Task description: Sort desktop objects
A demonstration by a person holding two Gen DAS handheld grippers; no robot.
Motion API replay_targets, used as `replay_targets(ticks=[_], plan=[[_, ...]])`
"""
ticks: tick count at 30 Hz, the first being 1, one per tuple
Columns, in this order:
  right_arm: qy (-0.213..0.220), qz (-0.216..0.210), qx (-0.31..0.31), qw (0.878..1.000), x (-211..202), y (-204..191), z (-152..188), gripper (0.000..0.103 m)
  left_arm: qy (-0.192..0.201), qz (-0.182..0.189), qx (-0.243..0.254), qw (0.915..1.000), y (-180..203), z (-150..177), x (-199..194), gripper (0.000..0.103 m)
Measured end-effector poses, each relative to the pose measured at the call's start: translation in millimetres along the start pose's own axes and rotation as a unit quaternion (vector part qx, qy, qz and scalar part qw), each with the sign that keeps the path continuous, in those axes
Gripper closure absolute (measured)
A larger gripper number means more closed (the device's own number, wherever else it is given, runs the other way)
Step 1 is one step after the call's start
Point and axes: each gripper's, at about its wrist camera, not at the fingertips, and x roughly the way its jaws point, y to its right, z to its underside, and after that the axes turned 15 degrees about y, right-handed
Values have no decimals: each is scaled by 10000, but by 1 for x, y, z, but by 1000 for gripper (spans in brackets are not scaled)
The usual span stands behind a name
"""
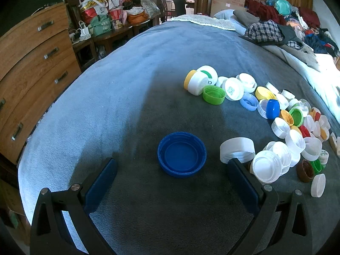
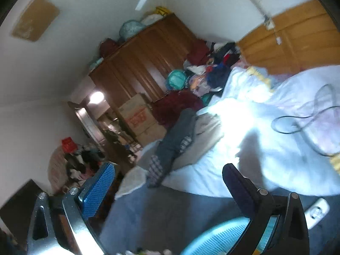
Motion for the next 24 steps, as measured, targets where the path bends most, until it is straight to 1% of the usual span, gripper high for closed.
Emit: replay_targets(ticks=[1,3,4,5,6,7,8,9,10,12,13,16,18,19,22,24], plan=[[-124,-20,226,9997,30,-5,-1,0,-3,11,-11,10000,0,0,0,1],[-304,-81,341,9989,67,-17,4,0,-19,17,-14,10000,0,0,1,1],[-405,-69,317,9987,88,-28,9,0,-26,15,-9,10000,0,0,2,1],[-501,-161,250,9983,109,-50,17,0,-27,7,0,10000,1,0,1,1],[-568,-288,234,9977,120,-62,24,0,-25,6,2,10000,1,0,2,1],[-739,-586,245,9952,133,-92,37,0,-23,5,-1,10000,1,1,1,1],[-846,-804,275,9928,138,-109,46,0,-23,7,-2,10000,1,1,1,1],[-1006,-1133,322,9879,140,-132,57,0,-28,6,3,10000,1,1,2,1],[-1204,-1526,321,9804,138,-163,74,0,-31,3,7,10000,1,1,2,1],[-1365,-1830,165,9734,126,-194,98,0,-32,5,5,10000,1,1,2,1],[-1551,-2056,14,9663,114,-214,118,0,-32,5,7,10000,1,1,1,1],[-2080,-2467,-501,9452,71,-248,175,0,-45,60,-26,10000,0,1,2,1],[-2362,-2601,-740,9333,35,-251,216,0,-33,160,-71,9998,-3,-1,1,2],[-2530,-2634,-972,9258,15,-251,240,0,6,233,-128,9996,-5,-1,-1,2],[-2698,-2549,-1765,9116,-42,-237,301,0,114,558,-479,9972,-18,-3,-11,6],[-2867,-2423,-2031,9044,-67,-219,332,0,172,775,-698,9944,-26,-2,-15,6]])
